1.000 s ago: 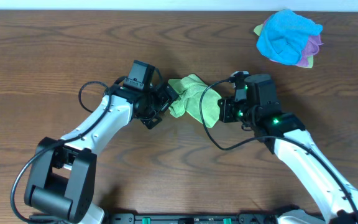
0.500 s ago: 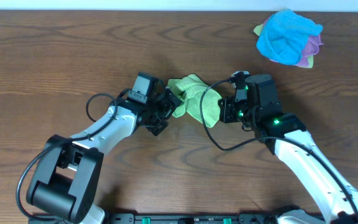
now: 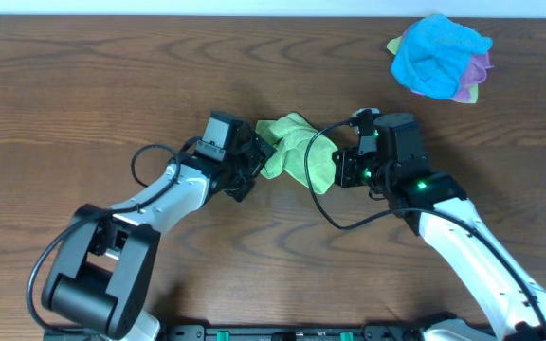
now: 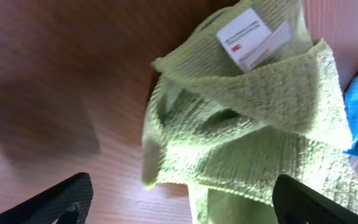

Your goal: Fold the cloth

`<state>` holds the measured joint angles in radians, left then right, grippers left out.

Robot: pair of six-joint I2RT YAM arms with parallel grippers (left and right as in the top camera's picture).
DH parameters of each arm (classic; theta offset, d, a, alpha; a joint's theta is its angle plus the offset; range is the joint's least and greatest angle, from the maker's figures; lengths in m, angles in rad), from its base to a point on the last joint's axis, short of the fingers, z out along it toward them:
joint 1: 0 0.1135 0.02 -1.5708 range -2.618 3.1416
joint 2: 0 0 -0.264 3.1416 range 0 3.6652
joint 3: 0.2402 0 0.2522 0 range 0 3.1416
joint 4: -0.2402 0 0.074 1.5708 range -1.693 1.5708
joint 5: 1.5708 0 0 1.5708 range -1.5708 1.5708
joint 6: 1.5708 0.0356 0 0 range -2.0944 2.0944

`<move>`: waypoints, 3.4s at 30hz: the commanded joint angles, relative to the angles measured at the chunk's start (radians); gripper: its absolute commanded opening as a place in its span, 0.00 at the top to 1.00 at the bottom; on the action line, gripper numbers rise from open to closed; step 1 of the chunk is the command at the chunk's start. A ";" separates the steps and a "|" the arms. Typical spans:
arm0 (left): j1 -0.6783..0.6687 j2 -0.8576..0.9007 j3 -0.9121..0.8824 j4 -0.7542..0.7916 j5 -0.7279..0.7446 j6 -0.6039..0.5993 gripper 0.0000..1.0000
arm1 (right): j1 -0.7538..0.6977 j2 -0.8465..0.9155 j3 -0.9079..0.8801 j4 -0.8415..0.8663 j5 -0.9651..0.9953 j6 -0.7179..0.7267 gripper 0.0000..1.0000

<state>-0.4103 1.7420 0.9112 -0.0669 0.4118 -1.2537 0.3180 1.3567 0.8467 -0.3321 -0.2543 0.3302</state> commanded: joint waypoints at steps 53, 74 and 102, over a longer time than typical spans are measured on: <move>0.236 -0.346 0.060 0.008 0.207 0.214 0.94 | -0.010 -0.285 0.035 -0.076 0.044 -0.031 0.99; 0.236 -0.589 0.148 -0.484 0.105 0.393 0.94 | -0.002 -0.363 0.261 -0.562 0.014 -0.066 0.99; 0.174 -0.788 0.097 -0.880 0.054 0.258 0.51 | 0.005 -0.482 0.325 -0.819 -0.034 0.012 0.99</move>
<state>-0.2146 0.9348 1.0348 -0.9466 0.4740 -0.9417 0.3191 0.8593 1.1522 -1.1584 -0.2813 0.3553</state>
